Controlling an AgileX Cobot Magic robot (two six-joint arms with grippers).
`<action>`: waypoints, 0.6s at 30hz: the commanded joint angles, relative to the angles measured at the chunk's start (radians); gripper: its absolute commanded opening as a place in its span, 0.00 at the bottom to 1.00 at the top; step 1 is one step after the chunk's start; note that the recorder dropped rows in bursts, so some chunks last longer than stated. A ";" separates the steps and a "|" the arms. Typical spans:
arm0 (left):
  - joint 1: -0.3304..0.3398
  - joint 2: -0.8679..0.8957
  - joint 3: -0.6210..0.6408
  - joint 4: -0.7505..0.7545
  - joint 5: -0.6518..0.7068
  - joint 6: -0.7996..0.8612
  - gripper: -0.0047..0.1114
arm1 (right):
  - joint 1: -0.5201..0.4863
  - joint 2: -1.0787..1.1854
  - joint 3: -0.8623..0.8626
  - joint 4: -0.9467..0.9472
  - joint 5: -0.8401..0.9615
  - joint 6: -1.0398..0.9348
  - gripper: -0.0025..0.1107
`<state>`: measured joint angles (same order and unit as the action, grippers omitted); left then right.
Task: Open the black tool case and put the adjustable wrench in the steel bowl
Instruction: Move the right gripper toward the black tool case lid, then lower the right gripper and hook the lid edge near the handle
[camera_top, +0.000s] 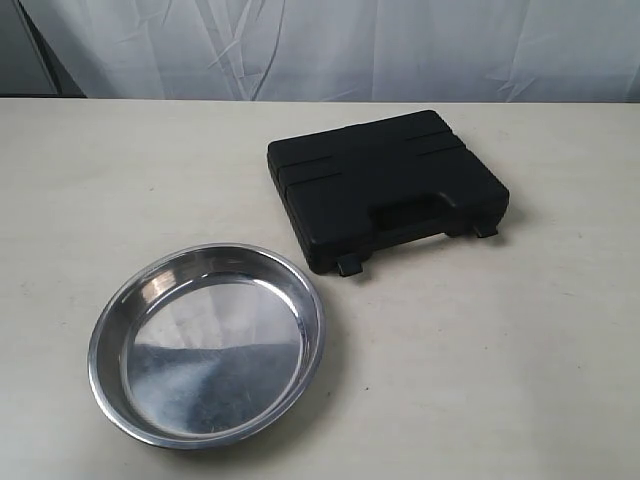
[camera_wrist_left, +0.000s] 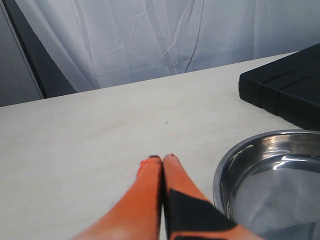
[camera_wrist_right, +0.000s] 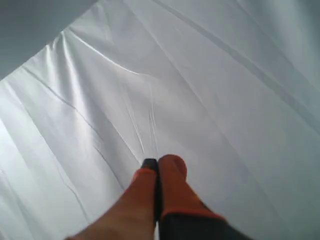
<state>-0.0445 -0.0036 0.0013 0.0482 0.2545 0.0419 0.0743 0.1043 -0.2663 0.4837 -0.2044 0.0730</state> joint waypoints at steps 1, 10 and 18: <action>0.002 0.004 -0.001 -0.002 -0.016 -0.004 0.04 | -0.004 0.340 -0.304 -0.372 0.276 -0.010 0.01; 0.002 0.004 -0.001 -0.002 -0.016 -0.004 0.04 | 0.154 1.230 -0.985 -0.334 1.135 -0.434 0.01; 0.002 0.004 -0.001 -0.002 -0.016 -0.004 0.04 | 0.388 1.750 -1.266 -0.600 1.341 -0.561 0.32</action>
<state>-0.0445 -0.0036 0.0013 0.0482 0.2545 0.0419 0.4058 1.7432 -1.4751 -0.0068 1.0615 -0.4470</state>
